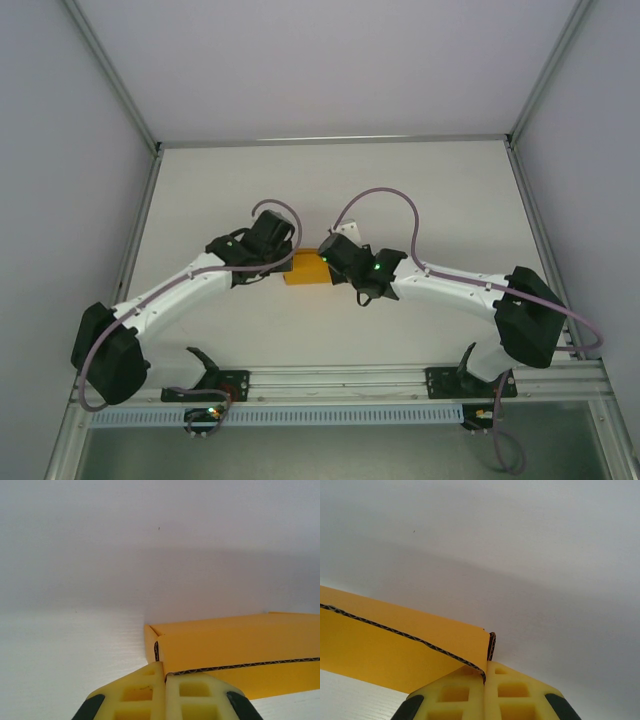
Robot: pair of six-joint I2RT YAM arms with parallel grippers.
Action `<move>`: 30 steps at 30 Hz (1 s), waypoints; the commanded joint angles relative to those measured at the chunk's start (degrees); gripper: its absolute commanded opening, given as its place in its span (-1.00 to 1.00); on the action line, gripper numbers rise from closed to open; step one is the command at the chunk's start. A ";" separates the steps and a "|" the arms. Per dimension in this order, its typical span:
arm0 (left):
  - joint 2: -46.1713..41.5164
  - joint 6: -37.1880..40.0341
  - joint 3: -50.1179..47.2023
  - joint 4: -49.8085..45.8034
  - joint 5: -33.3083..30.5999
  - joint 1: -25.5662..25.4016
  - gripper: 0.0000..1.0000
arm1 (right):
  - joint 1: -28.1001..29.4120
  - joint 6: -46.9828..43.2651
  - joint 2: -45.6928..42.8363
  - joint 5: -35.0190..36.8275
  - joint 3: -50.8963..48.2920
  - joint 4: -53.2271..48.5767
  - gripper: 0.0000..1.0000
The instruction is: Assemble paper box
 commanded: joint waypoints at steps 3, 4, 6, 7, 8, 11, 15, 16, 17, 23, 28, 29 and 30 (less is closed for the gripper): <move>2.56 -3.77 -1.28 -6.47 5.93 0.86 -1.00 | 0.07 0.98 2.76 -1.49 -3.59 -11.87 -1.00; 2.47 -3.68 -0.90 -6.91 5.65 0.71 -1.00 | 0.01 1.05 2.82 -1.39 -3.58 -12.05 -1.00; 2.47 -2.92 -0.72 -8.40 2.46 -0.09 -1.00 | 0.06 0.95 2.55 -1.08 -3.83 -11.91 -1.00; 2.58 -2.20 -1.28 -8.31 1.22 -0.57 -1.00 | 0.07 0.80 2.29 -1.06 -4.19 -11.40 -1.00; 2.66 -1.93 -2.53 -7.68 -0.05 -1.16 -1.00 | 0.02 0.48 1.95 -1.06 -4.81 -10.59 -1.00; 3.21 -3.20 -7.52 -3.50 0.50 -1.36 -1.00 | 0.05 -0.29 1.54 -1.31 -5.83 -9.12 -1.00; 4.73 -4.96 -10.72 -1.59 2.12 -1.69 -1.00 | 0.12 -1.79 1.49 -1.41 -6.91 -8.48 -1.00; 4.84 -4.90 -10.97 -1.91 1.25 -2.42 -1.00 | 0.12 -2.36 1.29 -1.45 -7.60 -6.25 -1.00; 4.61 -4.77 -11.32 -2.76 0.04 -3.42 -1.00 | 0.09 -3.34 0.92 -1.45 -8.55 -4.94 -1.00; 3.15 -3.65 -17.90 -0.37 -1.50 -6.09 -1.00 | 0.08 -13.57 -3.62 -7.14 -19.46 12.54 -1.00; 3.67 -3.43 -17.71 1.41 -1.40 -6.62 -1.00 | 0.01 -15.39 -5.56 -11.56 -23.03 19.09 -0.96; 3.57 -3.28 -16.80 0.50 -2.21 -6.65 -1.00 | -0.17 -15.78 -5.46 -12.28 -22.31 18.85 -0.92; 3.53 -2.94 -16.07 -0.12 -2.96 -6.74 -1.00 | -0.43 -15.89 -5.32 -12.75 -21.24 18.07 -0.88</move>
